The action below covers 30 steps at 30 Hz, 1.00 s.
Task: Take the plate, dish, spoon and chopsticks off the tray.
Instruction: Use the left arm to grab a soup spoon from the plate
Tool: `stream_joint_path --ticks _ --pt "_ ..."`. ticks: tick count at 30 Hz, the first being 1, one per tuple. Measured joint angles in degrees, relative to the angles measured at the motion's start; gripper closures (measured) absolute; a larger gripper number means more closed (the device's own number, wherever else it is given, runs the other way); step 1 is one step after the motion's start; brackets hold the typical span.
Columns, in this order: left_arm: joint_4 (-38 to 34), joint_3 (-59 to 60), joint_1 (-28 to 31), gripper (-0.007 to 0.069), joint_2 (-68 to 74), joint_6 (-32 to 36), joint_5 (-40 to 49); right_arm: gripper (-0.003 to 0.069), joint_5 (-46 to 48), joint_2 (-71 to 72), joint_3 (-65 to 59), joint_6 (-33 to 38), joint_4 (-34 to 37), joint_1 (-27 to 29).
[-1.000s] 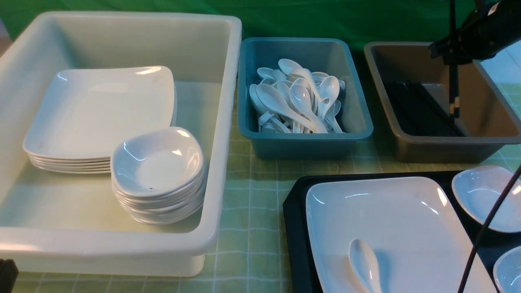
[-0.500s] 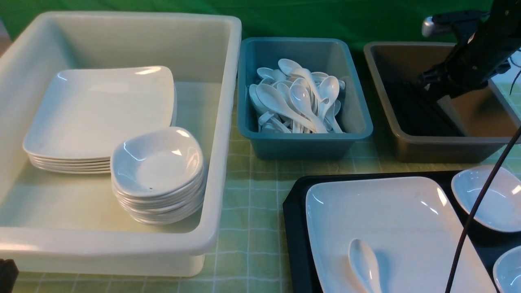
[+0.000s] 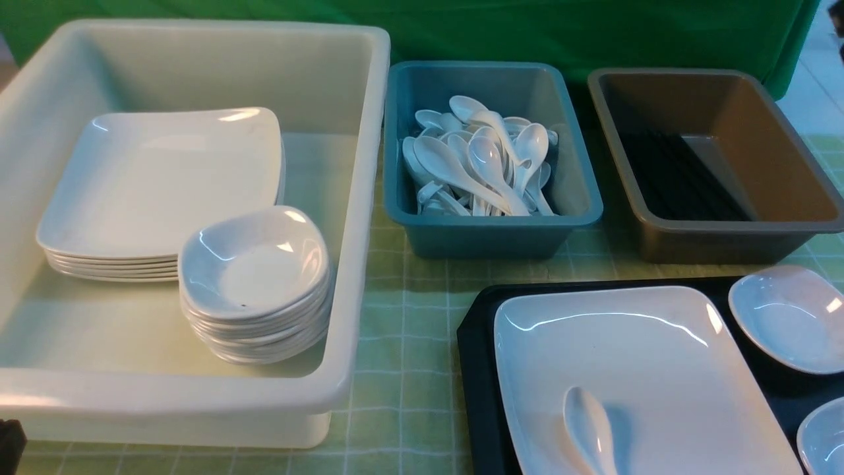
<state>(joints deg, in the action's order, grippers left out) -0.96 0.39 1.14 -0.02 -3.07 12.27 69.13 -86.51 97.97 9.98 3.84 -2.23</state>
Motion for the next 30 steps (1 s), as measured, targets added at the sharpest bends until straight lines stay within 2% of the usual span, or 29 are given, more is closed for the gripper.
stream_joint_path --ticks 5,6,8,15,21,25,26,30 --pt "-32.1 0.0 0.0 0.0626 0.0 -15.3 -6.9 0.0643 -2.8 19.5 -19.6 0.1 0.0 0.0" --pt "-37.1 0.0 0.0 0.0626 0.0 -17.0 -7.9 0.0641 -3.8 22.6 -23.6 0.1 0.0 0.0" --pt "-41.7 0.0 0.0 0.0626 0.0 -18.5 -9.1 0.0629 -6.7 29.6 -30.7 0.1 0.0 0.0" --pt "-43.3 0.0 0.0 0.0624 0.0 -22.8 -12.3 0.0576 -14.3 51.9 -55.0 0.8 0.0 0.0" --pt "-43.3 -2.7 0.0 0.0623 0.0 -23.3 -9.3 0.0562 -15.6 63.1 -64.1 1.9 0.0 0.0" --pt "-39.1 -17.2 0.0 0.0623 5.3 -18.0 2.0 0.0555 -16.0 66.8 -65.2 1.9 -0.2 0.0" --pt "-37.2 -24.7 0.0 0.0623 9.9 -16.0 8.2 0.0554 -16.2 66.8 -65.2 1.9 -0.3 0.0" --pt "-34.6 -41.1 0.0 0.0623 26.0 -9.5 29.1 0.0547 -16.8 66.5 -65.2 1.8 -0.3 0.0"
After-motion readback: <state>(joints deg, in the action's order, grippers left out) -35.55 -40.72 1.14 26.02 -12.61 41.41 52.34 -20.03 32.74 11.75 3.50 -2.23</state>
